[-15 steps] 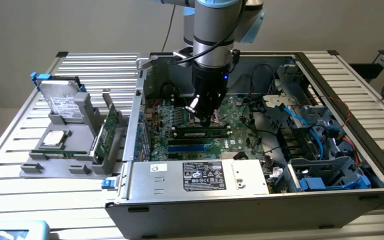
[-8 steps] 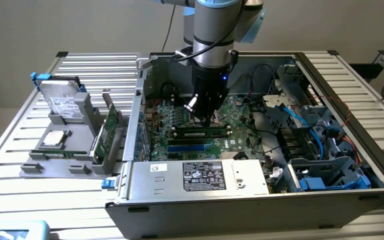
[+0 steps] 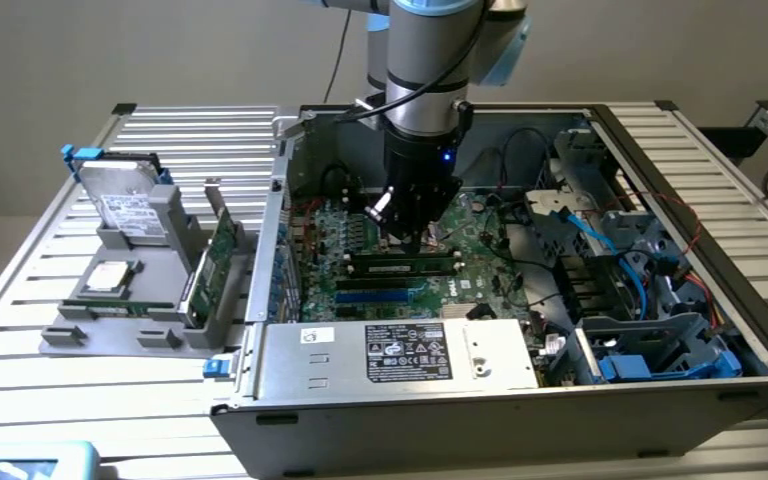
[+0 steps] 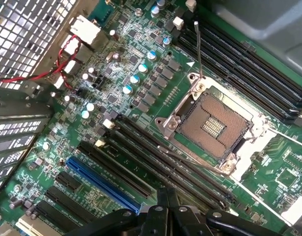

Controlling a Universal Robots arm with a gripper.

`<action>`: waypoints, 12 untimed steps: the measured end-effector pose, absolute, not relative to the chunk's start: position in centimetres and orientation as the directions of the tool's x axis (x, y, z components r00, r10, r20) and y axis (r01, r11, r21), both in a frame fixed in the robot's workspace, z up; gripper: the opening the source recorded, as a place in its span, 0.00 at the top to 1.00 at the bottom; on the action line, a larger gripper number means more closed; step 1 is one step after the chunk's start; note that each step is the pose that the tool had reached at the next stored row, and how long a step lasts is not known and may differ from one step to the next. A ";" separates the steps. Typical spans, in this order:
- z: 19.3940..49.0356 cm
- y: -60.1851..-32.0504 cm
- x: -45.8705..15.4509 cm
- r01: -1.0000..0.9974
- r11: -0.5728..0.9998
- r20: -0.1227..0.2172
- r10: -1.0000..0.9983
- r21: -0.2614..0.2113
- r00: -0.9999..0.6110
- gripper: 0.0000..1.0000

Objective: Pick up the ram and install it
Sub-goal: 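Press down the ram until it locks into place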

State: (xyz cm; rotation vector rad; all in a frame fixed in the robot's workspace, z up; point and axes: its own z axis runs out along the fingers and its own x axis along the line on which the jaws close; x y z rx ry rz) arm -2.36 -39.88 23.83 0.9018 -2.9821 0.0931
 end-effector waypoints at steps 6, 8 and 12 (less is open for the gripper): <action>23.8 -39.9 -2.4 -0.496 0.867 0.035 -0.495 -0.054 -0.868 0.89; 23.8 -39.9 -2.4 -0.476 0.878 0.033 -0.475 -0.055 -0.879 0.89; 23.8 -39.9 -2.4 -0.437 0.898 0.028 -0.436 -0.058 -0.899 0.89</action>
